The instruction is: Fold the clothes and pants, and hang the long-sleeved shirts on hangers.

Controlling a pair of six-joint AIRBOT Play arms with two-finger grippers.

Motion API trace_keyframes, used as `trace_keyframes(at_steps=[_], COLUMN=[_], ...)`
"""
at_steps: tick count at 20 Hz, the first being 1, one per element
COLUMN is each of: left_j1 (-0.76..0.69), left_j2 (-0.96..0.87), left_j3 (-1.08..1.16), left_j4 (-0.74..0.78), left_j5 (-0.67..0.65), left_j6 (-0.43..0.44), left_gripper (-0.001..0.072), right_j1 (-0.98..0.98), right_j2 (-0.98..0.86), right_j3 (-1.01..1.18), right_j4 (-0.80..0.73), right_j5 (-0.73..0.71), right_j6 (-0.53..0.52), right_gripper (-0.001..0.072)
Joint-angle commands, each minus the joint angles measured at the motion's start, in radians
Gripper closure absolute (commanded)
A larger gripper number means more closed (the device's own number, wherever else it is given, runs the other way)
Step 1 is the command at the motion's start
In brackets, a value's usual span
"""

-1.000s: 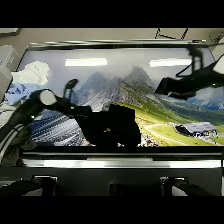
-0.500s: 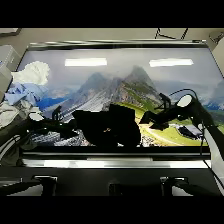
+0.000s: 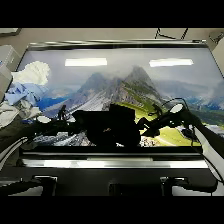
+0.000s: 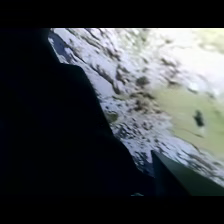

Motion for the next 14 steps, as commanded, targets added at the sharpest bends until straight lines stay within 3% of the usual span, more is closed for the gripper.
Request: trace_keyframes(at_steps=[1, 2, 3, 7, 10, 14], left_j1=[-0.006, -0.006, -0.005, 0.015, 0.080, 0.185], left_j2=[0.042, 0.060, 0.080, 0.227, 0.385, 0.558], left_j3=[0.002, 0.002, 0.003, 0.107, 0.336, 0.707], left_j4=[-0.023, -0.023, -0.023, -0.023, -0.023, -0.023], left_j5=[0.013, 0.013, 0.013, 0.013, 0.014, 0.016], left_j6=[0.039, 0.055, 0.074, 0.173, 0.199, 0.195], left_gripper=[0.0687, 0.0687, 0.0688, 0.0689, 0.0689, 0.0688], right_j1=[0.001, 0.001, 0.001, 0.000, 0.000, 0.000], right_j2=[-0.047, -0.046, -0.046, 0.022, 0.153, 0.347], right_j3=[-0.048, -0.054, -0.051, 0.098, 0.443, 0.901], right_j4=[0.177, 0.196, 0.198, 0.150, 0.002, -0.249], right_j5=[0.005, 0.013, 0.030, 0.108, 0.096, -0.095], right_j6=[-0.074, -0.095, -0.111, -0.158, -0.145, -0.034], right_gripper=[0.0227, 0.0399, 0.0666, 0.0677, 0.0676, 0.0675])
